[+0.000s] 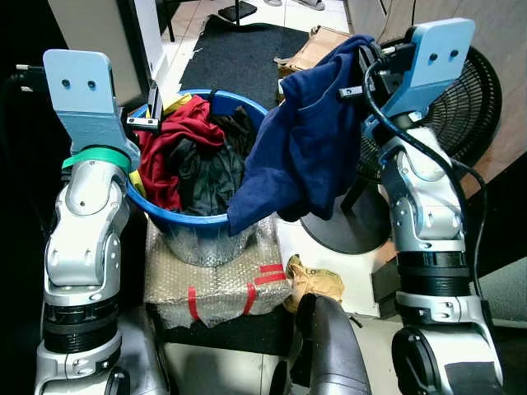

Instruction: Clothes washing

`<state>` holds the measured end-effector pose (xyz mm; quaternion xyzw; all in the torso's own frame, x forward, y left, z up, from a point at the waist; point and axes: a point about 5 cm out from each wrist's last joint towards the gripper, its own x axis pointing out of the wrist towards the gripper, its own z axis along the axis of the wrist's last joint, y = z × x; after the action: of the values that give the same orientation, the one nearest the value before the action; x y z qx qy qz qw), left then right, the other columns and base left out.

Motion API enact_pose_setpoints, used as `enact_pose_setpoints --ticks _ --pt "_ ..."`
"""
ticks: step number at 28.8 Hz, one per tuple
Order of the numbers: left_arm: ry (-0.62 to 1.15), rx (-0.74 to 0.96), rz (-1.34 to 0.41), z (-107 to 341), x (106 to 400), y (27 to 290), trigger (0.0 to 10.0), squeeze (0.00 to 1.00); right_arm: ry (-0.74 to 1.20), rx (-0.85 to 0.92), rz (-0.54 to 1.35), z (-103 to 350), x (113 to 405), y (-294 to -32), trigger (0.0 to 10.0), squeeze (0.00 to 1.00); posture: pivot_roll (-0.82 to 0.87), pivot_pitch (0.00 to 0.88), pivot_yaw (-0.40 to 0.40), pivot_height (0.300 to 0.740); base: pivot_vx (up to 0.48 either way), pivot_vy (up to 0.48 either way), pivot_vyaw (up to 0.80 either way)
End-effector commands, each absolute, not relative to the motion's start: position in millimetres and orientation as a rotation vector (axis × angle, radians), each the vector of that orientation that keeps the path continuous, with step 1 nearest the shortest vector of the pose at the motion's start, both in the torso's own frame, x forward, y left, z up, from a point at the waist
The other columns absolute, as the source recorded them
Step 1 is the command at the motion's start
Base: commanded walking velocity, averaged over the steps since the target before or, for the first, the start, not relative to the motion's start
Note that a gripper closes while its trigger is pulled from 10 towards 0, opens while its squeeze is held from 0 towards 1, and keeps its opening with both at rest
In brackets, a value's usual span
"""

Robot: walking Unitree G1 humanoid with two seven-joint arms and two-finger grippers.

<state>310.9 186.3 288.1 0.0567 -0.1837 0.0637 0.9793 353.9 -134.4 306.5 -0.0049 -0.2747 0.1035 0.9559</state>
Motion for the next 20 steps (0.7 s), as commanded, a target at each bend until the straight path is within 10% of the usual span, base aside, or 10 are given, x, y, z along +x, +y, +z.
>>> enact_pose_setpoints --ticks 1,20 --pt "-0.371 0.120 0.129 287.0 311.7 186.5 10.0 0.00 -0.585 -0.004 0.198 311.2 349.4 -138.1 10.0 0.00 0.07 0.064 -0.048 0.550 0.000 0.000 0.00" --pt "-0.370 0.118 0.130 287.0 311.5 185.7 10.0 0.00 -0.583 -0.003 0.199 311.2 349.6 -138.5 10.0 0.00 0.07 0.066 -0.049 0.600 0.000 0.000 0.00"
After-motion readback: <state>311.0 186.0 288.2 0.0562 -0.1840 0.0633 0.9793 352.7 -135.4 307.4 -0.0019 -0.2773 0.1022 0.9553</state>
